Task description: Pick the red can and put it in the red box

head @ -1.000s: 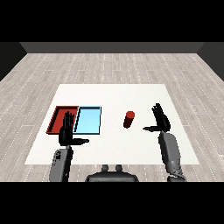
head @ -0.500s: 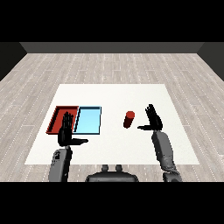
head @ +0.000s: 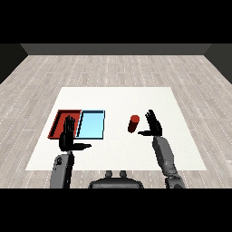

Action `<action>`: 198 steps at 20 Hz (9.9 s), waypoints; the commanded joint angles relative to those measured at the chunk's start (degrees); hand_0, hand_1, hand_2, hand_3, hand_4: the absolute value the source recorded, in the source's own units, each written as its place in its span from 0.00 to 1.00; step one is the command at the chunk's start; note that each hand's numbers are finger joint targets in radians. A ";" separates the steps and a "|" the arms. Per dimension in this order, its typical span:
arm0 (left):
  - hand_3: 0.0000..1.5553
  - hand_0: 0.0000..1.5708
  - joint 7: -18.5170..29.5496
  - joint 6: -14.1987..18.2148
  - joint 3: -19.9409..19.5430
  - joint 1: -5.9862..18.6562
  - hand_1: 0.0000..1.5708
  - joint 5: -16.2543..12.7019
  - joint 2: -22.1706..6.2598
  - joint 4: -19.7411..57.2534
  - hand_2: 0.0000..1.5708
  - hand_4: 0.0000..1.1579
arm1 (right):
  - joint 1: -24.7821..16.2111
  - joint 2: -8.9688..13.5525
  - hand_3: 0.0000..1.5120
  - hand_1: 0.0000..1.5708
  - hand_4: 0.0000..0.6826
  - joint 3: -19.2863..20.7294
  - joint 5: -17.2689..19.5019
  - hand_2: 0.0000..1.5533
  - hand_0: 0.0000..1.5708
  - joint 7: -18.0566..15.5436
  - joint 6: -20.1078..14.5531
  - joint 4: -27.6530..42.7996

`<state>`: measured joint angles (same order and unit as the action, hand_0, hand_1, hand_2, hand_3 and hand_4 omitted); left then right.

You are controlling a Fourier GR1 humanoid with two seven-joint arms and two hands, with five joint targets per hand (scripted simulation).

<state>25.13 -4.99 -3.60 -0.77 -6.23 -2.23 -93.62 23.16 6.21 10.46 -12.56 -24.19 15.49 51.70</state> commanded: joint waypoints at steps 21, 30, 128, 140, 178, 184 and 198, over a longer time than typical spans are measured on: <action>0.00 0.00 -1.60 -2.25 0.94 -3.90 0.00 -2.39 -0.39 -6.14 0.00 0.00 | 10.22 -4.03 0.00 0.00 0.00 -0.33 -0.31 0.00 0.00 -3.69 -4.96 -16.05; 0.00 0.00 3.05 -2.51 -1.13 -2.32 0.00 -1.93 -0.80 -0.67 0.00 0.00 | 15.17 -2.34 0.00 0.00 0.00 1.06 -0.54 0.00 0.00 -6.69 -3.69 -23.42; 0.00 0.00 -12.22 13.32 22.40 8.19 0.00 3.88 2.23 5.54 0.00 0.00 | 5.21 -6.20 0.92 0.92 0.91 -25.96 4.20 0.92 0.92 7.17 -36.01 29.02; 0.00 0.00 -11.46 20.31 29.19 14.44 0.00 0.06 2.23 13.59 0.00 0.00 | -1.05 -6.20 0.92 0.93 0.96 -32.72 6.51 0.92 0.93 7.78 -39.67 36.82; 0.95 1.00 -4.21 36.31 35.83 23.76 1.00 -17.07 2.19 26.88 1.00 0.96 | -0.29 -6.17 0.92 0.95 0.95 -42.00 -1.85 0.93 0.95 2.78 -43.78 34.36; 0.95 1.00 -5.20 41.21 38.90 18.55 1.00 -12.95 2.17 18.67 0.99 0.98 | 2.70 -6.18 0.92 0.95 0.94 -38.25 -0.82 0.93 0.95 5.51 -42.76 33.56; 0.97 1.00 1.01 38.18 32.16 22.42 1.00 -14.05 2.17 22.36 1.00 0.99 | 0.38 -6.19 0.00 0.00 0.00 -42.13 2.19 0.00 0.00 10.53 -44.43 32.93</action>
<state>25.16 33.35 30.40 20.05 -20.49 -1.13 -70.52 25.21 0.30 -31.24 -11.34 -14.54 -29.84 85.17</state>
